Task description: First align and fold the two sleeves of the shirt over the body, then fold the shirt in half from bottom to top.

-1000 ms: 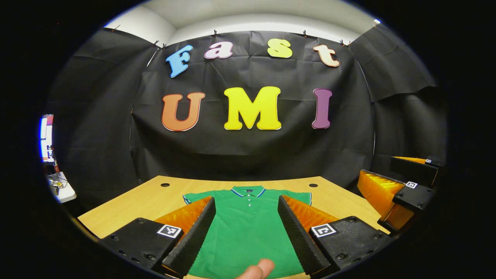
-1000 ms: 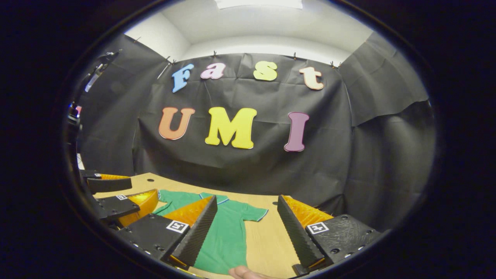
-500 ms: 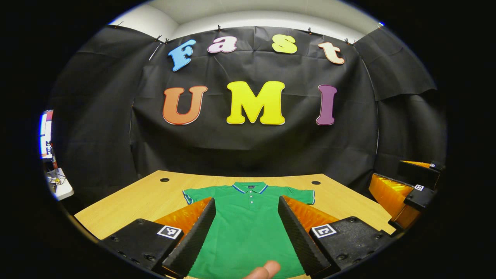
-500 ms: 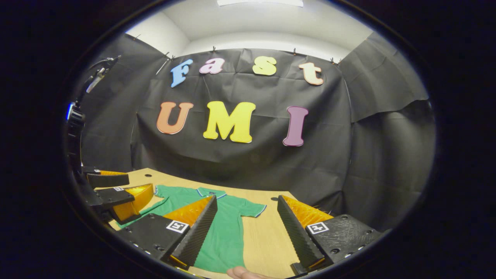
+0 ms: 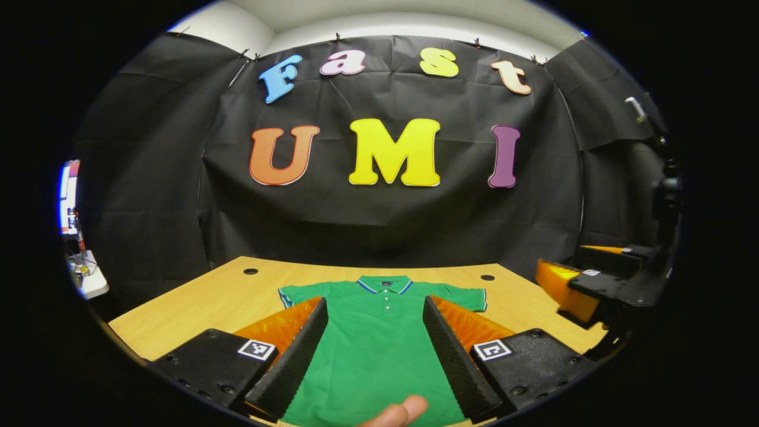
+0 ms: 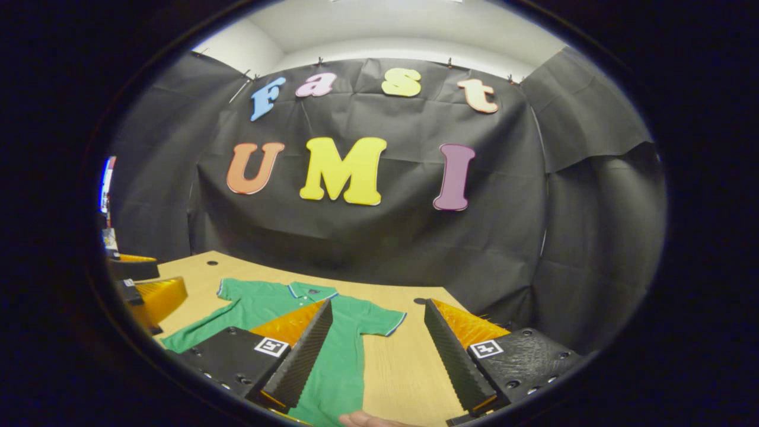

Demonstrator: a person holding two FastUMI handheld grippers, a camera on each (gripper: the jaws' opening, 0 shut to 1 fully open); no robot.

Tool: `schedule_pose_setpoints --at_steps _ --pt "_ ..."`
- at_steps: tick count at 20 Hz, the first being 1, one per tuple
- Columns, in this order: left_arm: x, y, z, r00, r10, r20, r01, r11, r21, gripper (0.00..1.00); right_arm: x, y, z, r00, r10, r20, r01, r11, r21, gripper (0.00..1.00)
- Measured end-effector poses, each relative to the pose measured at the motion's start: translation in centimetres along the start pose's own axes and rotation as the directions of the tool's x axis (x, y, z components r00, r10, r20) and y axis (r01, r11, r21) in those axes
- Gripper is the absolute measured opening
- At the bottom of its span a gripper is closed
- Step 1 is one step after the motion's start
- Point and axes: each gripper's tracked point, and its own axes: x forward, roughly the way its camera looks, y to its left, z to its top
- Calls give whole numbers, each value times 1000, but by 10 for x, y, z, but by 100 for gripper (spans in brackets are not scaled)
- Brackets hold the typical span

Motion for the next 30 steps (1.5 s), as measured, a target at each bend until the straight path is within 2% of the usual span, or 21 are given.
schedule_pose_setpoints --at_steps 5,11,15,18,20,22,23,24,25,26,29,30 --pt "11 7 1 999 32 40 -34 998 52 100 115 -21 -51 986 -2 -164 17 996 89 95" --pt "28 14 -14 998 53 22 -55 997 63 100 234 -50 -105 938 -88 -335 124 988 88 95" --pt "39 16 -29 998 63 -19 -62 994 87 100 275 -53 -140 895 -113 -431 166 982 87 95" --pt "40 22 -35 995 91 -36 -88 992 87 100 290 -62 -160 867 -132 -481 194 978 81 95" --pt "44 25 -41 995 87 -54 -83 994 67 100 294 -55 -169 854 -104 -509 181 978 104 93" --pt "48 33 -47 992 109 -69 -105 993 56 100 301 -46 -179 849 -61 -524 139 984 111 89" --pt "51 37 -50 990 116 -81 -111 992 53 100 305 -45 -177 861 -52 -507 123 986 109 89" --pt "57 43 -50 988 119 -95 -115 992 49 100 308 -44 -177 858 -40 -511 120 985 125 88" --pt "61 46 -52 987 123 -108 -119 992 44 100 308 -38 -176 851 -13 -525 120 978 170 80" --pt "62 49 -55 985 129 -117 -125 991 41 100 313 -40 -177 849 -24 -528 139 974 179 72" --pt "61 52 -56 983 137 -125 -133 990 34 100 316 -34 -177 841 17 -541 111 973 202 8" --pt "59 53 -55 983 136 -122 -133 991 33 100 318 -34 -178 835 17 -550 100 978 182 9"
